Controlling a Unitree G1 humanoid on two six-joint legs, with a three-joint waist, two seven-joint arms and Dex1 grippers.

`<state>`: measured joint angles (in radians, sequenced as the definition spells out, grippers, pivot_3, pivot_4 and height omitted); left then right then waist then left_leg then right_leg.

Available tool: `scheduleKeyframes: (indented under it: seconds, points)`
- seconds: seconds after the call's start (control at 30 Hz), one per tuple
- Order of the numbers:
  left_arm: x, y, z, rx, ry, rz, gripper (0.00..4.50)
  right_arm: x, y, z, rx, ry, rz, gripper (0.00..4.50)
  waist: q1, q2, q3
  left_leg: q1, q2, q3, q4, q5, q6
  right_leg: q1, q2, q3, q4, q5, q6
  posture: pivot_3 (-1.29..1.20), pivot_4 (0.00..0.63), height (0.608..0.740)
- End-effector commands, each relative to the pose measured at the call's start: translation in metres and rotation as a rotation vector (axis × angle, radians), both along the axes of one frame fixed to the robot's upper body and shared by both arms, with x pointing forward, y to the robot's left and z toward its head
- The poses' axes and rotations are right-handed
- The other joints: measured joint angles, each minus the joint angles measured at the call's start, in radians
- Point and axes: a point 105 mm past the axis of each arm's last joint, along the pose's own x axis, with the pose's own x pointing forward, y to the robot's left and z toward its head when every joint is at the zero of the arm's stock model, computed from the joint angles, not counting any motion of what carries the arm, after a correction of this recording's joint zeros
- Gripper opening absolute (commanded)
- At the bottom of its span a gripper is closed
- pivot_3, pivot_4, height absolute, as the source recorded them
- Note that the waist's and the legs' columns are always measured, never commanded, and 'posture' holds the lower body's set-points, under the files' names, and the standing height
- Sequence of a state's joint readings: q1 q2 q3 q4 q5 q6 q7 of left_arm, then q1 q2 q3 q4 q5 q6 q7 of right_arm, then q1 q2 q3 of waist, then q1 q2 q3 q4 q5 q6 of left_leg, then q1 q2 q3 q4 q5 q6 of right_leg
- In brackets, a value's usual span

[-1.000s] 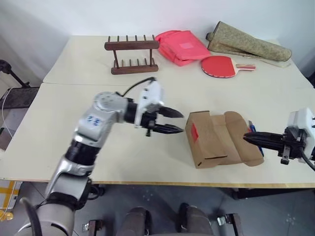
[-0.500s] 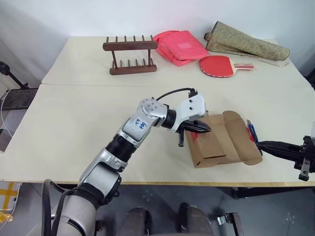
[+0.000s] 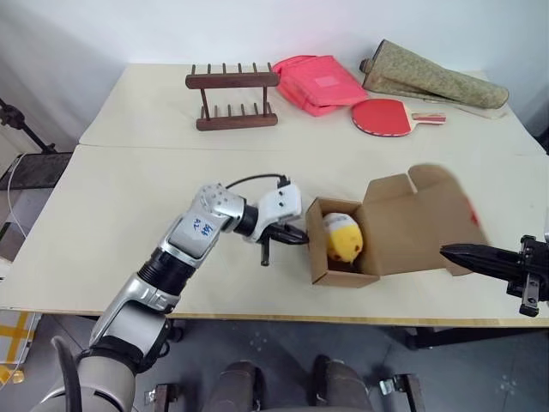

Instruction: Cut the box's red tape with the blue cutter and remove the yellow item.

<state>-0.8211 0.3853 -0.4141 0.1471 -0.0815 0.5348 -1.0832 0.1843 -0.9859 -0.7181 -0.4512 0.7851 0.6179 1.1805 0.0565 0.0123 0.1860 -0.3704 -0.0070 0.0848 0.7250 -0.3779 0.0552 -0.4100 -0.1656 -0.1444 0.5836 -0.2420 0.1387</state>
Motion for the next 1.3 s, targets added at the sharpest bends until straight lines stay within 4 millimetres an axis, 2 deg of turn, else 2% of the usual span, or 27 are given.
scheduleKeyframes:
  seconds: [0.03, 0.3, 0.37, 0.47, 0.5, 0.57, 0.7, 0.77, 0.83, 0.87, 0.93, 0.97, 1.03, 1.1, 1.17, 1.3]
  points:
    - [0.002, -0.003, 0.012, -0.028, -0.046, 0.013, 0.03, -0.001, 0.007, 0.007, -0.001, -0.029, 0.030, 0.00, -0.003, 0.000, 0.000, 0.000, 0.000, 0.000, 0.000, 0.000, 0.000, 0.000, 0.000, 0.000, 0.000, 0.000, 0.000, 0.00, 0.150, 0.740]
    - [0.010, 0.000, 0.012, -0.032, -0.048, 0.066, 0.03, 0.002, 0.011, 0.001, 0.022, -0.002, 0.029, 0.00, -0.003, 0.000, 0.000, 0.001, 0.000, 0.001, -0.001, 0.000, 0.000, 0.000, 0.001, 0.000, 0.000, 0.000, 0.000, 0.00, 0.150, 0.740]
    - [0.012, 0.004, 0.007, -0.023, -0.031, 0.084, 0.00, 0.005, 0.010, 0.003, 0.045, 0.015, 0.009, 0.35, -0.005, 0.000, 0.000, 0.001, 0.000, 0.001, -0.001, 0.000, 0.000, 0.000, 0.001, 0.000, 0.000, 0.000, 0.000, 0.00, 0.150, 0.740]
    - [0.017, 0.010, -0.006, -0.008, -0.003, 0.134, 0.00, 0.003, 0.016, 0.005, 0.059, 0.006, 0.032, 1.21, -0.004, 0.000, 0.000, 0.001, 0.000, 0.001, -0.001, 0.000, 0.000, 0.000, 0.001, 0.001, 0.000, 0.000, 0.000, 0.00, 0.150, 0.740]
    - [0.019, 0.014, -0.010, 0.005, -0.012, 0.143, 0.40, 0.003, 0.017, 0.006, 0.055, -0.010, 0.038, 1.59, -0.005, 0.000, 0.000, 0.001, 0.000, 0.001, -0.001, 0.000, 0.000, 0.000, 0.001, 0.001, 0.000, 0.000, 0.000, 0.00, 0.150, 0.740]
    - [0.021, 0.024, -0.008, -0.017, -0.031, 0.159, 0.90, 0.000, 0.022, 0.009, 0.048, -0.028, 0.062, 2.31, -0.006, 0.000, 0.000, 0.001, 0.000, 0.001, -0.001, 0.000, 0.000, 0.000, 0.001, 0.001, 0.000, 0.000, 0.000, 0.00, 0.150, 0.740]
    - [0.018, 0.063, 0.034, -0.213, -0.090, 0.171, 2.15, -0.007, 0.027, 0.017, -0.014, -0.125, 0.097, 3.71, -0.013, -0.001, 0.001, 0.000, 0.001, 0.002, -0.002, 0.000, 0.000, -0.002, 0.001, 0.001, 0.000, 0.000, 0.000, 0.00, 0.150, 0.740]
    - [0.015, 0.093, 0.038, -0.187, -0.069, 0.191, 2.73, -0.010, 0.027, 0.023, -0.009, -0.200, 0.116, 4.36, -0.014, -0.001, 0.001, 0.000, 0.002, 0.002, -0.002, 0.000, 0.000, -0.002, 0.001, 0.001, 0.001, 0.000, 0.000, 0.00, 0.150, 0.740]
    - [0.002, 0.137, 0.034, -0.104, -0.041, 0.197, 3.30, -0.015, 0.020, 0.025, 0.001, -0.245, 0.127, 4.50, -0.019, -0.001, 0.001, 0.002, 0.001, 0.002, -0.002, 0.000, -0.001, -0.002, 0.002, 0.001, 0.001, 0.000, 0.000, 0.00, 0.150, 0.740]
    - [-0.006, 0.153, 0.039, -0.095, -0.036, 0.195, 3.62, -0.018, 0.014, 0.025, 0.000, -0.224, 0.124, 4.50, -0.024, -0.001, 0.001, 0.002, 0.001, 0.004, -0.003, -0.001, -0.001, -0.002, 0.002, 0.001, 0.000, 0.000, 0.000, 0.00, 0.150, 0.740]
    - [-0.016, 0.166, 0.049, -0.107, -0.024, 0.182, 4.20, -0.021, 0.006, 0.025, -0.009, -0.198, 0.118, 4.50, -0.031, -0.001, 0.001, 0.003, 0.001, 0.005, -0.005, -0.001, -0.001, -0.002, 0.001, 0.002, 0.000, 0.000, 0.000, 0.00, 0.150, 0.740]
    - [-0.019, 0.166, 0.054, -0.125, -0.015, 0.177, 4.45, -0.023, 0.004, 0.025, -0.021, -0.186, 0.123, 4.50, -0.027, -0.002, 0.001, 0.003, 0.001, 0.005, -0.006, -0.001, -0.001, -0.002, 0.002, 0.002, 0.000, 0.000, 0.000, 0.00, 0.150, 0.740]
    - [-0.026, 0.157, 0.068, -0.155, -0.001, 0.129, 4.48, -0.025, -0.002, 0.032, -0.023, -0.204, 0.103, 4.50, -0.014, -0.002, 0.002, 0.002, 0.000, 0.004, -0.004, -0.001, 0.001, -0.002, 0.001, 0.002, -0.001, 0.000, 0.000, 0.00, 0.150, 0.740]
    - [-0.027, 0.124, 0.091, -0.224, -0.024, 0.031, 4.48, -0.024, -0.006, 0.036, -0.017, -0.233, 0.063, 4.50, 0.002, -0.003, 0.002, 0.002, 0.000, 0.004, -0.002, -0.001, 0.001, -0.001, 0.001, 0.004, -0.001, 0.000, 0.000, 0.00, 0.150, 0.740]
    - [-0.029, 0.096, 0.102, -0.243, -0.002, -0.048, 4.48, -0.024, -0.007, 0.035, -0.015, -0.242, 0.045, 4.50, 0.016, -0.007, 0.002, 0.000, -0.001, 0.002, 0.000, -0.001, 0.002, 0.000, 0.001, 0.006, -0.001, 0.001, 0.001, 0.00, 0.150, 0.740]
    - [-0.026, 0.043, 0.098, -0.128, 0.063, -0.198, 4.48, -0.021, -0.011, 0.030, -0.018, -0.260, 0.014, 4.50, 0.011, -0.006, 0.001, 0.003, -0.003, 0.006, -0.001, -0.001, 0.002, 0.000, 0.002, 0.011, -0.001, 0.002, 0.003, 0.00, 0.150, 0.740]
